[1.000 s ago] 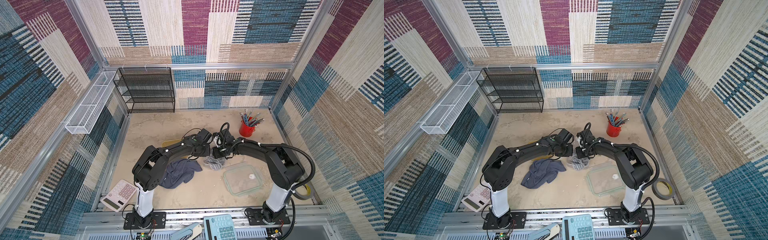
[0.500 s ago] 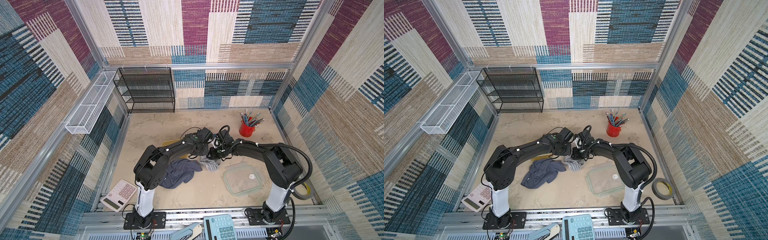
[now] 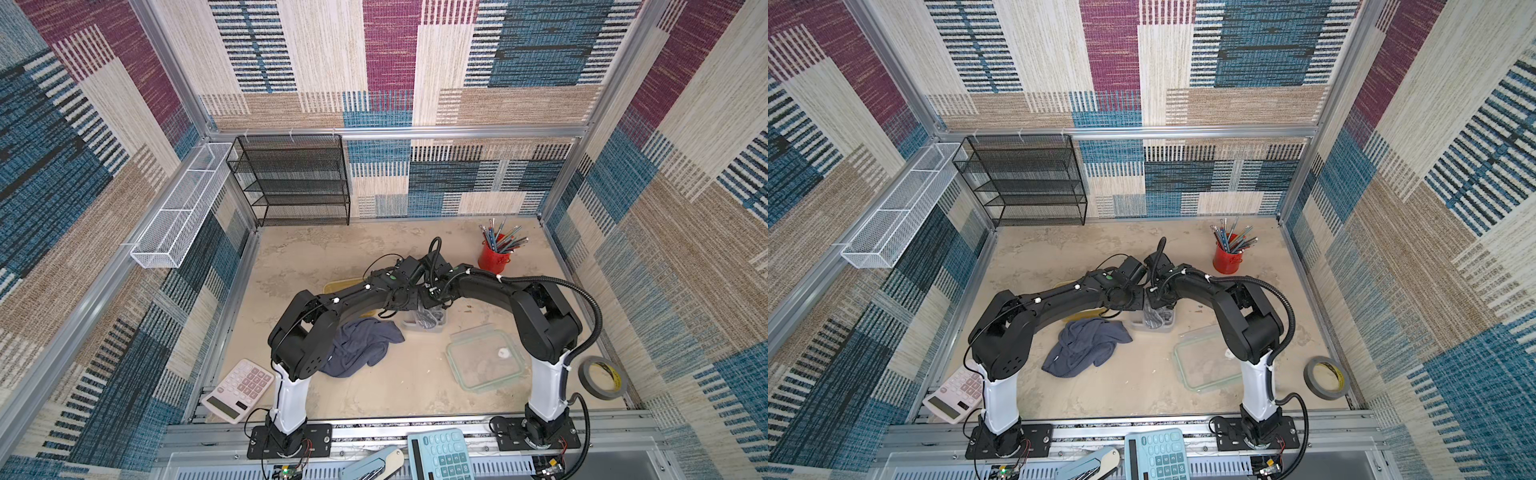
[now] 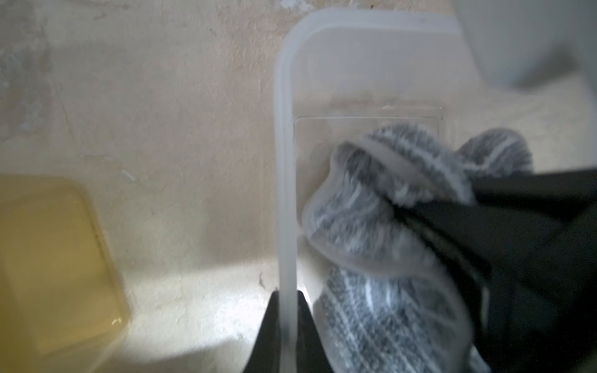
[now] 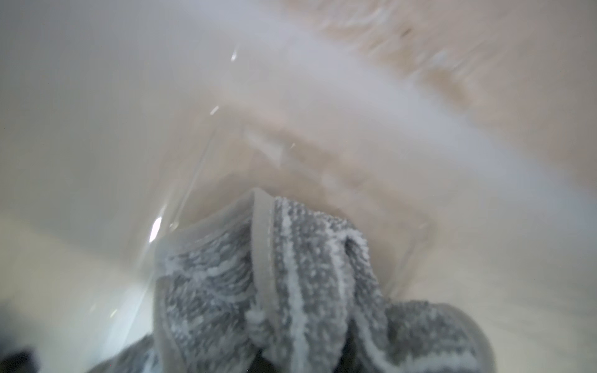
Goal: Wipe the insides of the lunch boxes
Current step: Wipe the dirt inside the lunch box.
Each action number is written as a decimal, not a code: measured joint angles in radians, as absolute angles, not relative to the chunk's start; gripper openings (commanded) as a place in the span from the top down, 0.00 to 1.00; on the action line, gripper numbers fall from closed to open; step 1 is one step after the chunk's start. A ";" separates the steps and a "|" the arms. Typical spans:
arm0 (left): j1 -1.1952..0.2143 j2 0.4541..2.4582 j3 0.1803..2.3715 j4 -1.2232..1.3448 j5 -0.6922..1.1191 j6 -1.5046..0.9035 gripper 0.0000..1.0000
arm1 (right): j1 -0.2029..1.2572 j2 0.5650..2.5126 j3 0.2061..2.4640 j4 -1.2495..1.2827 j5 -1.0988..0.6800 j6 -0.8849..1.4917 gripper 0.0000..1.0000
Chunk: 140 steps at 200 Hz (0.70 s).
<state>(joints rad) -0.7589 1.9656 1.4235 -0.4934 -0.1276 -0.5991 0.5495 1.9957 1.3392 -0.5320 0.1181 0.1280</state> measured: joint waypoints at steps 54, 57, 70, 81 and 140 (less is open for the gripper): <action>-0.782 1.957 1.380 -0.390 -0.067 -0.603 1.00 | 0.539 2.024 1.447 -0.606 0.322 0.187 0.87; -0.782 1.958 1.380 -0.382 -0.068 -0.603 1.00 | 0.539 2.027 1.452 -0.607 0.331 0.188 0.87; -0.782 1.961 1.379 -0.364 -0.067 -0.603 1.00 | 0.539 2.043 1.469 -0.600 0.366 0.202 0.87; -0.784 1.963 1.377 -0.349 -0.064 -0.603 1.00 | 0.537 2.046 1.463 -0.580 0.378 0.205 0.87; -0.823 1.963 1.367 -0.327 -0.092 -0.607 1.00 | 0.533 1.988 1.333 -0.376 0.226 0.248 0.86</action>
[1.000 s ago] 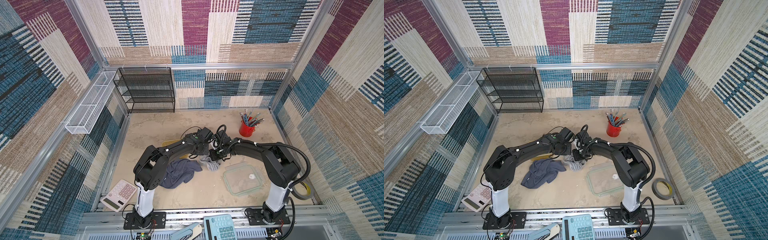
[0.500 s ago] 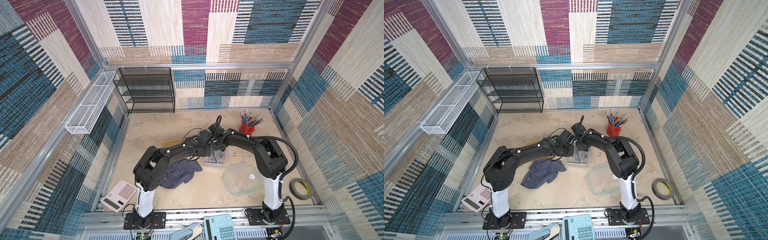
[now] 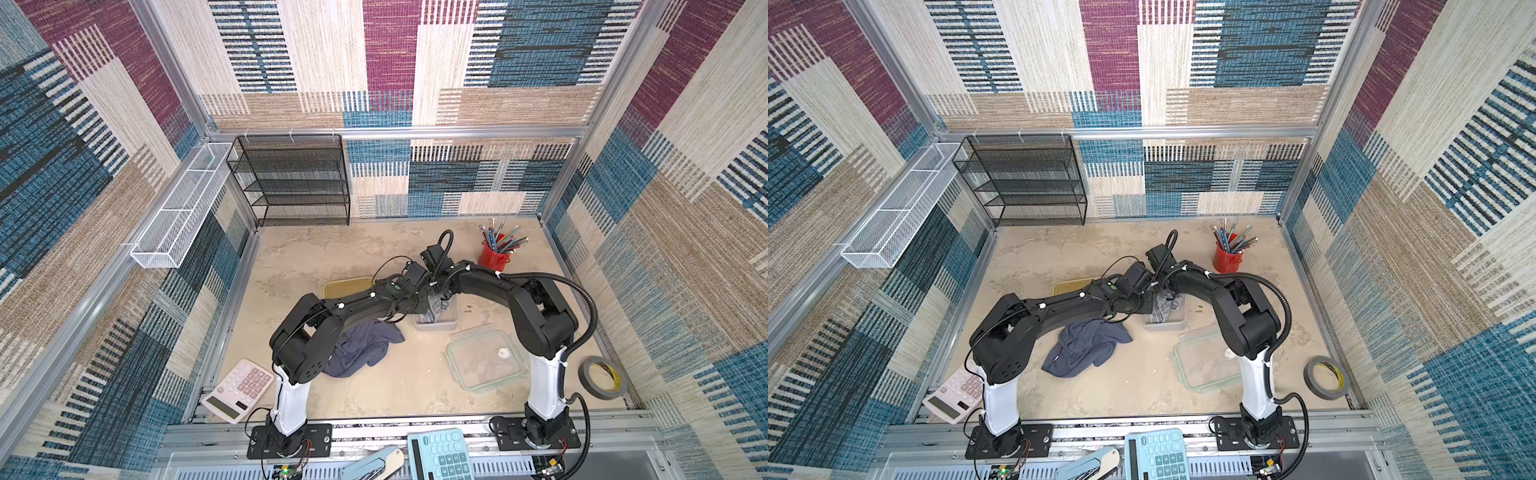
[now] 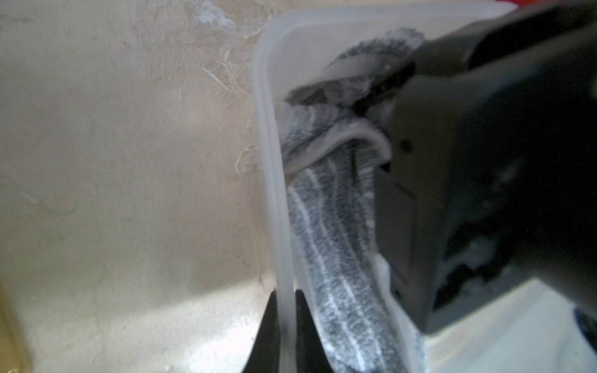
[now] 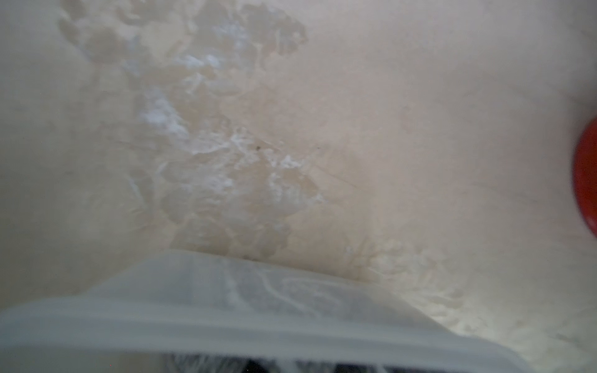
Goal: Wipe the insides of the lunch boxes
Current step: Wipe the dirt inside the lunch box.
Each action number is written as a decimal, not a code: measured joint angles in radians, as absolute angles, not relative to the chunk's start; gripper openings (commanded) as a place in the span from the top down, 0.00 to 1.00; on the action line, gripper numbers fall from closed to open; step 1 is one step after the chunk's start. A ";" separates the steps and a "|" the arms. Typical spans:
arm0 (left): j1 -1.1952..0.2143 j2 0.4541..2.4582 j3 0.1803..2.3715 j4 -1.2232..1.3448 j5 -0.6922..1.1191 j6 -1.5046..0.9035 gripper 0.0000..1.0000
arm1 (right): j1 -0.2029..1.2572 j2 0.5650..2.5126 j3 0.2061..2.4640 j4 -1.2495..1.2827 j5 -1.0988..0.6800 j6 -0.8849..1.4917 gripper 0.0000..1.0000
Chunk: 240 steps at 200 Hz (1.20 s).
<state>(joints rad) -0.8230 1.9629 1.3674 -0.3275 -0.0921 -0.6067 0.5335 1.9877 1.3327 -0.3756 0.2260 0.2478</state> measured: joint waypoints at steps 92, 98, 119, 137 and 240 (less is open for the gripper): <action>-0.839 1.961 1.365 -0.328 -0.102 -0.606 1.00 | 0.535 1.931 1.223 -0.197 0.066 0.311 0.87; -0.839 1.962 1.368 -0.328 -0.102 -0.606 1.00 | 0.532 1.933 1.234 -0.216 0.084 0.303 0.87; -0.832 1.974 1.381 -0.308 -0.101 -0.604 1.00 | 0.516 1.964 1.295 -0.278 0.165 0.286 0.87; -0.829 1.980 1.385 -0.290 -0.102 -0.603 1.00 | 0.500 1.995 1.329 -0.324 0.191 0.261 0.87; -0.792 1.980 1.406 -0.352 -0.097 -0.604 1.00 | 0.445 1.959 1.265 -0.394 0.250 0.181 0.82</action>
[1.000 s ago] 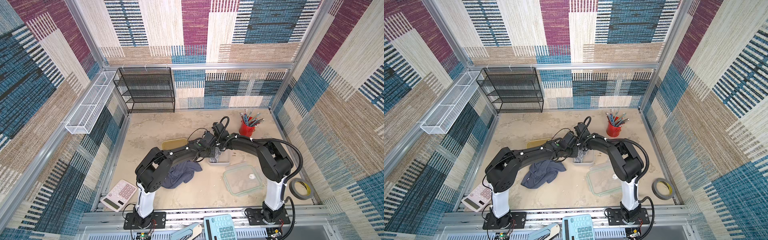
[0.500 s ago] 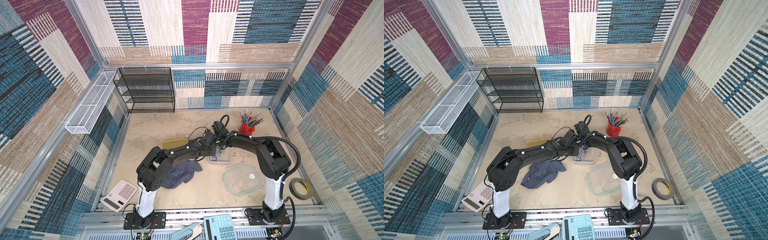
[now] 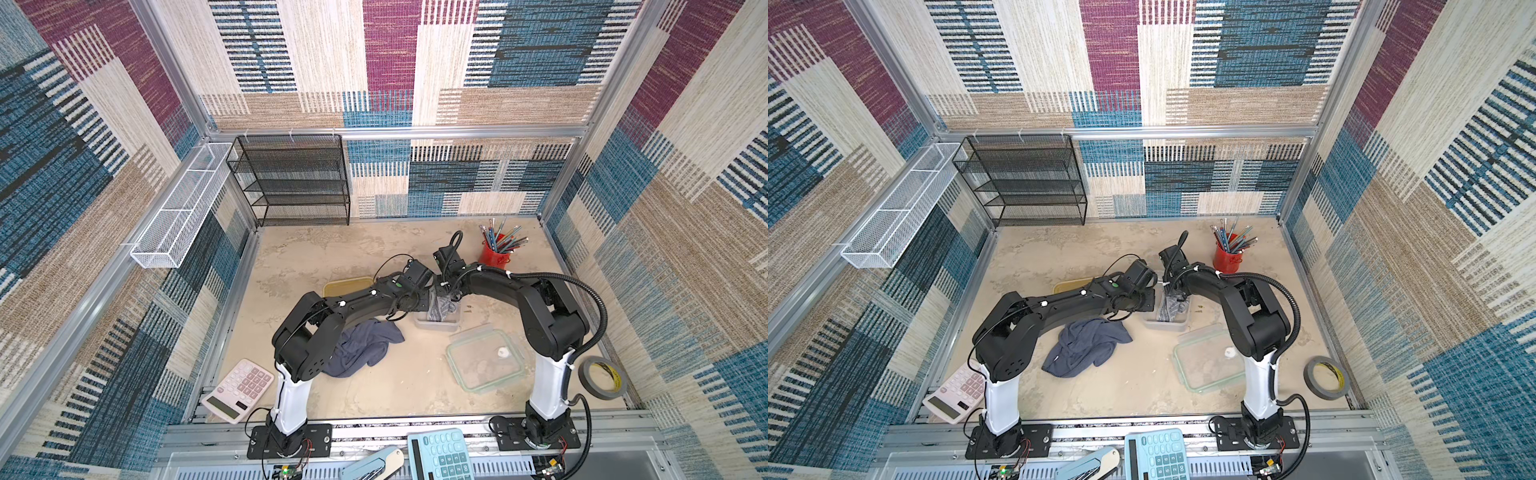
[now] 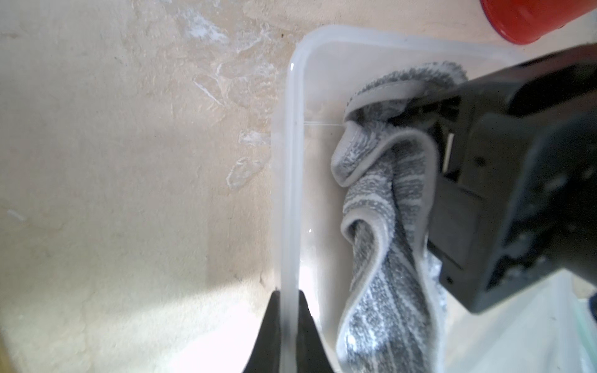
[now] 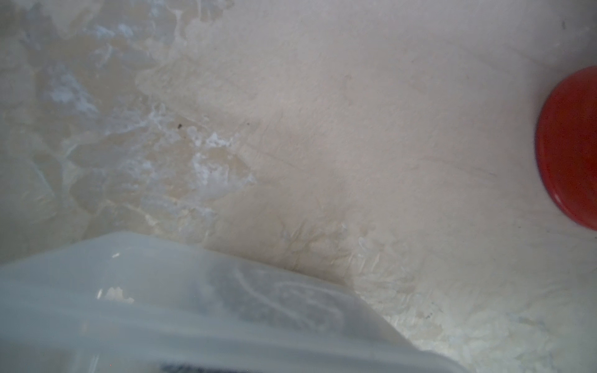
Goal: Wipe the insides of the lunch boxes
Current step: Wipe the dirt inside the lunch box.
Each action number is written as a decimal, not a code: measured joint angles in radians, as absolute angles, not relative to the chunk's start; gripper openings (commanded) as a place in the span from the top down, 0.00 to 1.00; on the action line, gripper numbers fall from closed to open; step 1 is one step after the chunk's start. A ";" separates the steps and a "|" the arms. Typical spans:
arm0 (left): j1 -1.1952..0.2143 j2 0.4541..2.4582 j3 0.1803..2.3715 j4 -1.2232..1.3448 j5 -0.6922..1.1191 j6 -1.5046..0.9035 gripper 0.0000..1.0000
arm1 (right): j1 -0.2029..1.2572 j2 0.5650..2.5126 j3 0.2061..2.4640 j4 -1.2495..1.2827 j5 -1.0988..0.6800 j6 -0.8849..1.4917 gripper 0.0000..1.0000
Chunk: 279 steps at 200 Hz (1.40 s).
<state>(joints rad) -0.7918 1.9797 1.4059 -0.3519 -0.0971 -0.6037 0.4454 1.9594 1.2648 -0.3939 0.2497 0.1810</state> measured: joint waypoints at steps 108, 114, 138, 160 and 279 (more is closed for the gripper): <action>-0.754 2.022 1.508 -0.481 -0.118 -0.607 1.00 | 0.522 1.937 1.218 -0.428 -0.017 0.094 0.90; -0.753 2.024 1.510 -0.484 -0.118 -0.608 1.00 | 0.528 1.934 1.211 -0.428 -0.028 0.089 0.90; -0.751 2.027 1.512 -0.485 -0.118 -0.610 1.00 | 0.543 1.917 1.182 -0.427 -0.086 0.089 0.90; -0.749 2.031 1.513 -0.483 -0.126 -0.611 1.00 | 0.547 1.898 1.169 -0.434 -0.148 0.089 0.90; -0.741 1.937 1.327 -0.322 -0.103 -0.625 1.00 | 0.515 1.856 1.091 -0.177 -0.471 0.339 0.92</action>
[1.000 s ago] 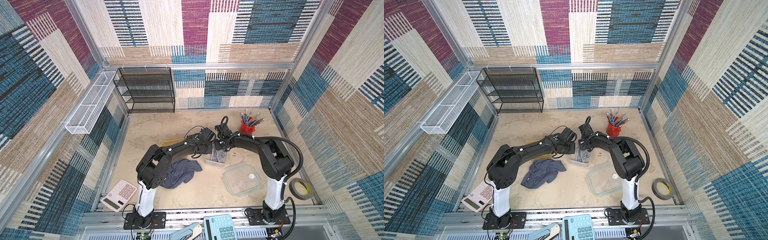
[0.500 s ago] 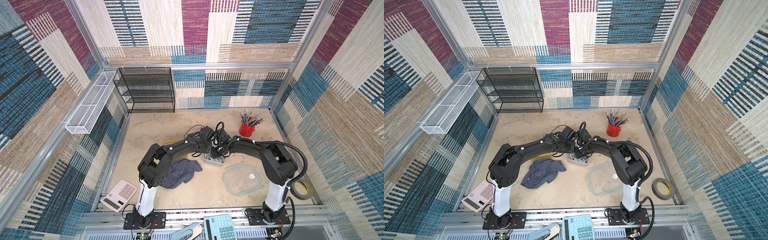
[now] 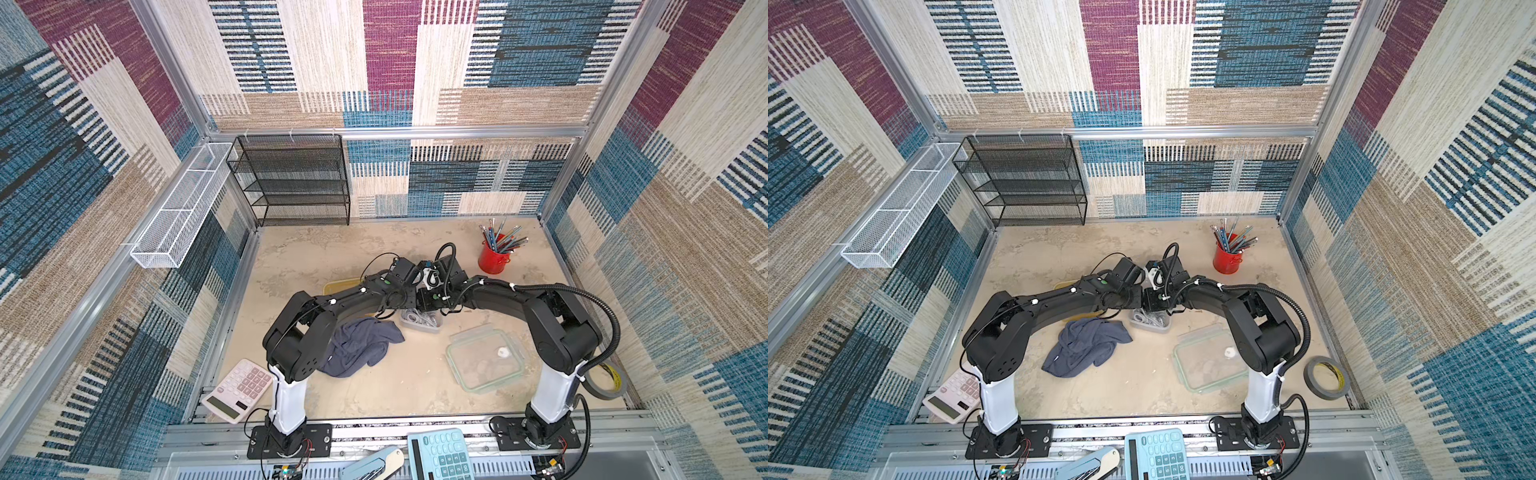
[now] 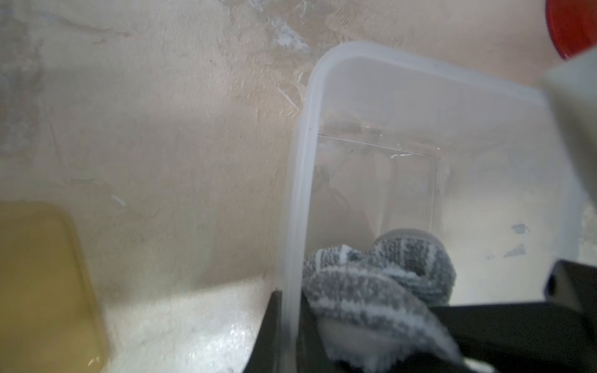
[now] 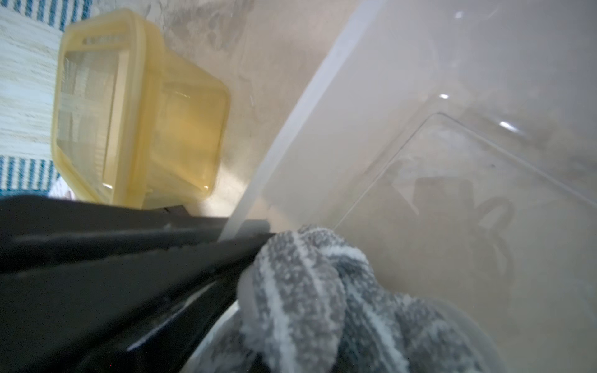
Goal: Wipe the insides of the lunch boxes
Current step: Wipe the dirt inside the lunch box.
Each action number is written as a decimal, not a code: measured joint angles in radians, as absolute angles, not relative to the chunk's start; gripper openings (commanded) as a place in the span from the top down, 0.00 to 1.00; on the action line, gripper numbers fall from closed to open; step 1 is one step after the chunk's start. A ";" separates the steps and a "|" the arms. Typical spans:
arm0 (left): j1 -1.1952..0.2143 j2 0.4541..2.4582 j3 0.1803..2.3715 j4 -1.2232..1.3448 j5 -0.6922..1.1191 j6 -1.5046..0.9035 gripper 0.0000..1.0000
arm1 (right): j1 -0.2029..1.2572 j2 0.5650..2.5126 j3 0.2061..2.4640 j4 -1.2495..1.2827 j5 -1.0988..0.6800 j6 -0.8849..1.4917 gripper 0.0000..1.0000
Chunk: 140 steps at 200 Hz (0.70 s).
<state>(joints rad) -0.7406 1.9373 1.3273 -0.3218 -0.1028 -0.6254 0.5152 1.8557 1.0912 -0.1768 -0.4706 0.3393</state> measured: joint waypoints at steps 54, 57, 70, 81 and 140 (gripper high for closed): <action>-0.757 1.917 1.269 -0.236 -0.125 -0.638 1.00 | 0.471 1.868 1.106 -0.087 -0.440 0.523 0.93; -0.757 1.914 1.264 -0.230 -0.125 -0.641 1.00 | 0.469 1.870 1.109 -0.083 -0.436 0.529 0.93; -0.760 1.904 1.248 -0.216 -0.125 -0.652 1.00 | 0.456 1.878 1.126 -0.070 -0.412 0.553 0.93; -0.766 1.897 1.238 -0.213 -0.119 -0.654 0.99 | 0.445 1.888 1.143 -0.064 -0.379 0.558 0.92; -0.778 1.882 1.206 -0.174 -0.099 -0.659 0.99 | 0.426 1.973 1.299 -0.204 -0.205 0.484 0.92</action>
<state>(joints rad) -0.7784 1.8820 1.2064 -0.1741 -0.0990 -0.6590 0.4255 1.9728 1.2995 -0.2039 -0.2050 0.4843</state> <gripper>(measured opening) 0.093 0.088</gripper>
